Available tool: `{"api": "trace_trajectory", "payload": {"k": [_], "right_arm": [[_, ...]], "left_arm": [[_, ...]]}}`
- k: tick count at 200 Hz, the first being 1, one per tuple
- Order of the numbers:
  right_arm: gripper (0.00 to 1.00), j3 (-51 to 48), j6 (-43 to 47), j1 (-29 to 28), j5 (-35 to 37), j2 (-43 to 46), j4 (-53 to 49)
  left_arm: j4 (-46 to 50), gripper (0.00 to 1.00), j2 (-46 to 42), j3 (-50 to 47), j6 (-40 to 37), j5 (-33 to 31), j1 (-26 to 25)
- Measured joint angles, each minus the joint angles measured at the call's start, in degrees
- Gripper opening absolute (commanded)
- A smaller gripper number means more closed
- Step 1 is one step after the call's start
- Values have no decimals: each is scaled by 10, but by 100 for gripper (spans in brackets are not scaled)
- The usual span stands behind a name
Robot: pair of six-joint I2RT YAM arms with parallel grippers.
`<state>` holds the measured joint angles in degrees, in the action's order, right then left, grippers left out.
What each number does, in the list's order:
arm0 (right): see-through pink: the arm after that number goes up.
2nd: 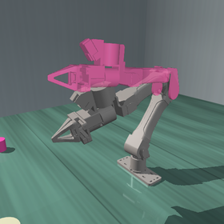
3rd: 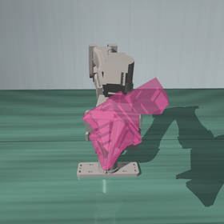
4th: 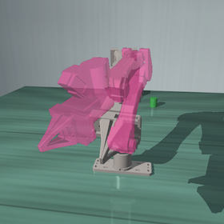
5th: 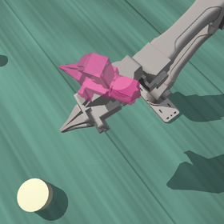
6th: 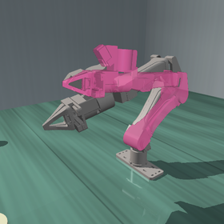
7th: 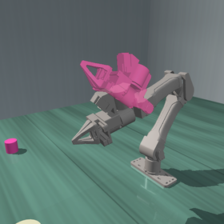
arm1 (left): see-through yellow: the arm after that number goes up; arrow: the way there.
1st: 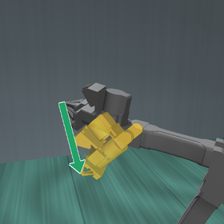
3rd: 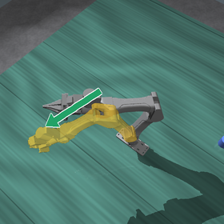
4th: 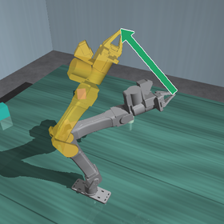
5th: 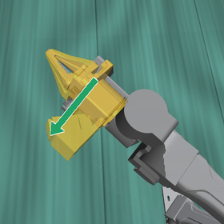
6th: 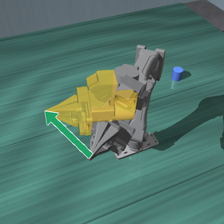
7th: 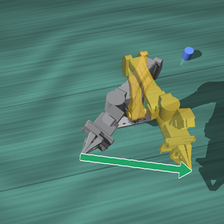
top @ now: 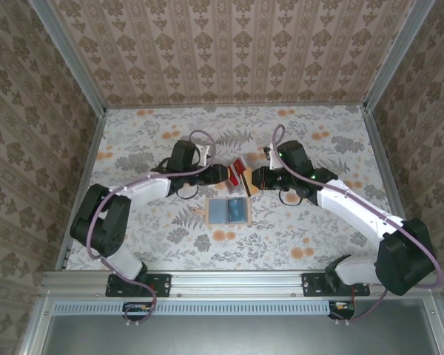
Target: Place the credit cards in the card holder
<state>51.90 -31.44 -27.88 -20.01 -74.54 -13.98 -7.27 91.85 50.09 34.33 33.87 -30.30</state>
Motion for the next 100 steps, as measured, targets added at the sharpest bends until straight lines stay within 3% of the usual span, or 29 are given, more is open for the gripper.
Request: {"api": "trace_trajectory", "payload": {"k": [55, 100], "right_arm": [[12, -104, -38, -7, -14, 53, 46], [13, -160, -49, -49, -14, 84, 69]], "left_arm": [[-19, 46, -93, -86, 0, -39, 19], [-8, 47, -179, -161, -6, -76, 20]]}}
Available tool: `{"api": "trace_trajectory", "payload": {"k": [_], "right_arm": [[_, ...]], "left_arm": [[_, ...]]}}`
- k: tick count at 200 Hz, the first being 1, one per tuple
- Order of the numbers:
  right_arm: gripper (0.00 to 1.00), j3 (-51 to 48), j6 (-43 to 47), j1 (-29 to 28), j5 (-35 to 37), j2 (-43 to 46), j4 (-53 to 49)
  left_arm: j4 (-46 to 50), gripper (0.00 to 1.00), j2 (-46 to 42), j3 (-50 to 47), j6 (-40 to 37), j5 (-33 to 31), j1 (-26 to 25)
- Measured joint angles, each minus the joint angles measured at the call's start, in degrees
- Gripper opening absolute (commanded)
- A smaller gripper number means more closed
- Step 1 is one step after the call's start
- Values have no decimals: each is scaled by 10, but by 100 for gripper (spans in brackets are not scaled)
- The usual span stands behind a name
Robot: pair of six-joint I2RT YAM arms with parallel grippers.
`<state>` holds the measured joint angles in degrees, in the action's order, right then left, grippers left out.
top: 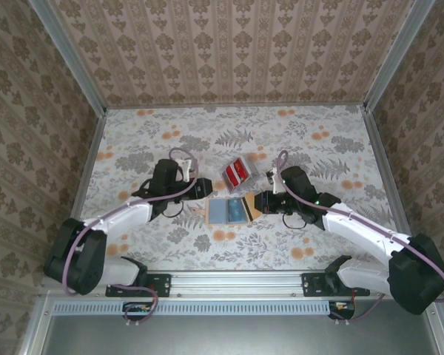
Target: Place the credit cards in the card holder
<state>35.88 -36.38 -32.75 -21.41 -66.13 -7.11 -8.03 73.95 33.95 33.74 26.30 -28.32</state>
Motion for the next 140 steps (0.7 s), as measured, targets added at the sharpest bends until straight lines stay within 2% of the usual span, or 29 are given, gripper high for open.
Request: {"api": "trace_trajectory", "payload": {"k": [29, 76, 140], "right_arm": [[13, -44, -16, -28, 2, 6, 41], [13, -96, -50, -67, 24, -1, 120], [12, -127, -109, -94, 59, -85, 261]], "left_arm": [[29, 47, -43, -28, -8, -25, 7], [64, 47, -46, -50, -20, -42, 8], [63, 46, -16, -73, -21, -47, 8]]}}
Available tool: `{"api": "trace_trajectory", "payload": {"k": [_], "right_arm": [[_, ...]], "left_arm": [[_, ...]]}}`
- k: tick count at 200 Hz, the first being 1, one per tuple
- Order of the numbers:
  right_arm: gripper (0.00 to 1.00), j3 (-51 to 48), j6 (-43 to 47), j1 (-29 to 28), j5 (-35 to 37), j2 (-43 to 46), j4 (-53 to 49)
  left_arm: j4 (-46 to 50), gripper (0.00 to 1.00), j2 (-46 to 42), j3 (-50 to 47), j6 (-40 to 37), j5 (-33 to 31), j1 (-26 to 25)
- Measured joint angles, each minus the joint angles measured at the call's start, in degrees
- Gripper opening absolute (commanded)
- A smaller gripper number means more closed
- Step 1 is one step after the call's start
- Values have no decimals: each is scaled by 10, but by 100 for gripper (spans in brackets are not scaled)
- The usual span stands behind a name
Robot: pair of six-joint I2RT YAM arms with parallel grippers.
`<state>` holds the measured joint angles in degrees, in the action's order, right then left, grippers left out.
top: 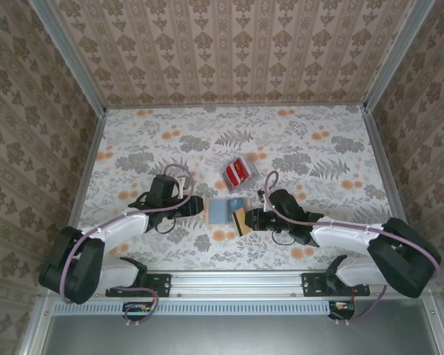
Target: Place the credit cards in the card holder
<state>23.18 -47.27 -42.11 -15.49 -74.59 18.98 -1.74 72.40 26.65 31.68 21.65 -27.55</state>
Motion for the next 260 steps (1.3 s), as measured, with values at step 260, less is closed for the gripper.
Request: {"api": "trace_trajectory", "payload": {"k": [260], "right_arm": [[11, 50, -68, 11, 45, -127, 81]], "left_arm": [[-30, 32, 75, 7, -13, 17, -1]]}}
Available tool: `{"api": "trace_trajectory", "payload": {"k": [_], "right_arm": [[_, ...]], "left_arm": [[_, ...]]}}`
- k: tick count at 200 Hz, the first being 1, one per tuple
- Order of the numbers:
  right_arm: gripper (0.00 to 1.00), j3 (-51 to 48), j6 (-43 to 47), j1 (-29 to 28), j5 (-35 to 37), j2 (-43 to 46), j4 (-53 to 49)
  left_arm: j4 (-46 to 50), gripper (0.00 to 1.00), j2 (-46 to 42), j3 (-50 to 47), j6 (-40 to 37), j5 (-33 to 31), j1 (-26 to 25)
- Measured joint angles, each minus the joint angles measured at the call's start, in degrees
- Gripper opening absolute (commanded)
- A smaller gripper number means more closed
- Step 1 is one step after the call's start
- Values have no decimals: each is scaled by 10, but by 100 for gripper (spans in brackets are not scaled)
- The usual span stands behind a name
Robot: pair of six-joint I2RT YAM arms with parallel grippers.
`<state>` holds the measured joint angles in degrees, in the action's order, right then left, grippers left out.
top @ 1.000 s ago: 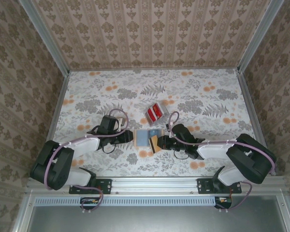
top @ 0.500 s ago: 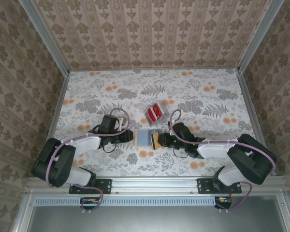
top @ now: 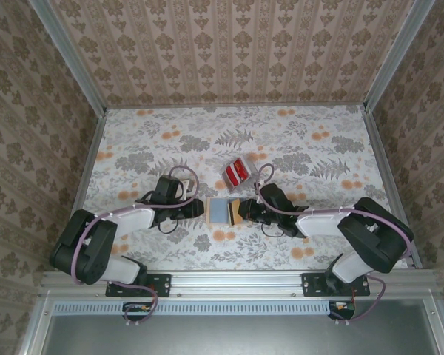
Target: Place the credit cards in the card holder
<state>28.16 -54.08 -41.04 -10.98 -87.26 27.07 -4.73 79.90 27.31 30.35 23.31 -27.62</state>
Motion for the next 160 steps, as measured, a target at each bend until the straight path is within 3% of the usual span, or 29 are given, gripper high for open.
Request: {"api": "trace_trajectory", "payload": {"k": [160], "right_arm": [[11, 34, -17, 3, -10, -66, 32]], "left_arm": [[1, 32, 12, 11, -2, 9, -2]]}}
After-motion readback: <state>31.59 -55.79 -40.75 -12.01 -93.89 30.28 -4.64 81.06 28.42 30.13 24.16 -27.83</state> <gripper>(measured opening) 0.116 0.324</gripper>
